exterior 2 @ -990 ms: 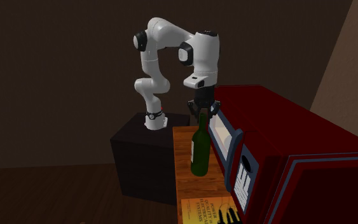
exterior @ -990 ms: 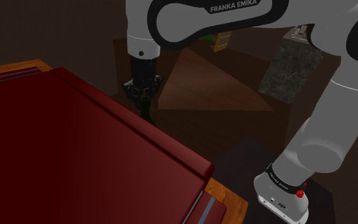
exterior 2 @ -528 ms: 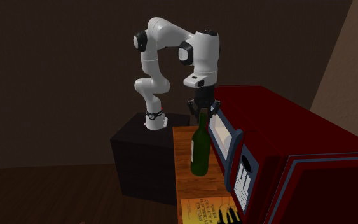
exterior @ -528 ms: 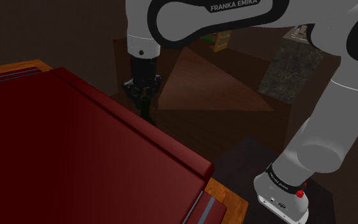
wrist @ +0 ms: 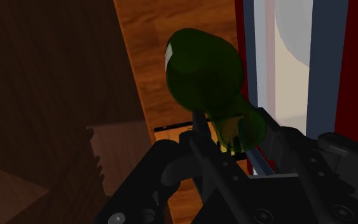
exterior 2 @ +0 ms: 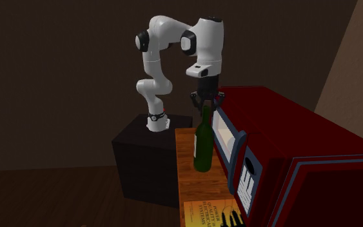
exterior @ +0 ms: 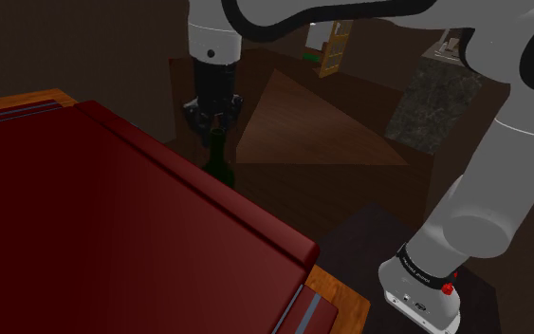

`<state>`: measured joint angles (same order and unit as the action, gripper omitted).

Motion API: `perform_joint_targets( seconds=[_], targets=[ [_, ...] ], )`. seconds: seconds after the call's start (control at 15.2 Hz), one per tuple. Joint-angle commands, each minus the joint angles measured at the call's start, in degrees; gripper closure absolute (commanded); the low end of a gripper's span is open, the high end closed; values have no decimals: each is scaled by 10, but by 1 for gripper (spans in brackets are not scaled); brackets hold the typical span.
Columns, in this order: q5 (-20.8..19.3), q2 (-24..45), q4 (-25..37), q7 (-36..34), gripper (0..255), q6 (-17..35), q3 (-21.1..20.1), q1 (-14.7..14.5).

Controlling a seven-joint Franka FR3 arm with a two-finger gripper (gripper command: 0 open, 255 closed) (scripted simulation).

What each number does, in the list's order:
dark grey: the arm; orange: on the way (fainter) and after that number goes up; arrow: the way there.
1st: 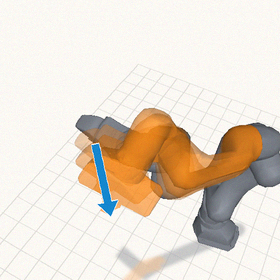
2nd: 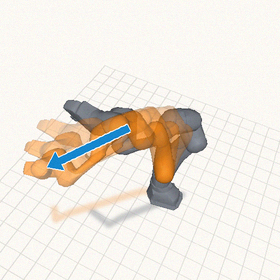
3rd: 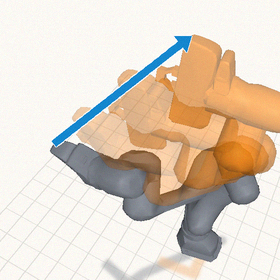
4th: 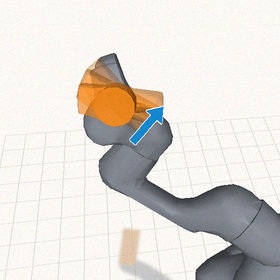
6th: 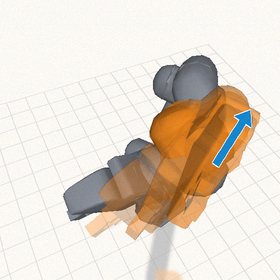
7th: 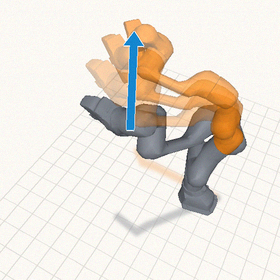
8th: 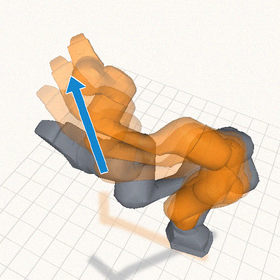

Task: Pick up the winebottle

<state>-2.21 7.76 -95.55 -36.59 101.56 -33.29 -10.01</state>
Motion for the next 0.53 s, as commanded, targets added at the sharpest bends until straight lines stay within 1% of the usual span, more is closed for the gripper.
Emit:
perform_joint_targets(
  seconds=[0.0, 0.33, 0.46],
  targets=[
    [-1, 1, 16, -1, 255, -15, 0, -1],
    [-2, 5, 59, -2, 255, -55, -1, -3],
    [-2, 5, 60, -3, 255, -56, -1, -3]
  ],
)
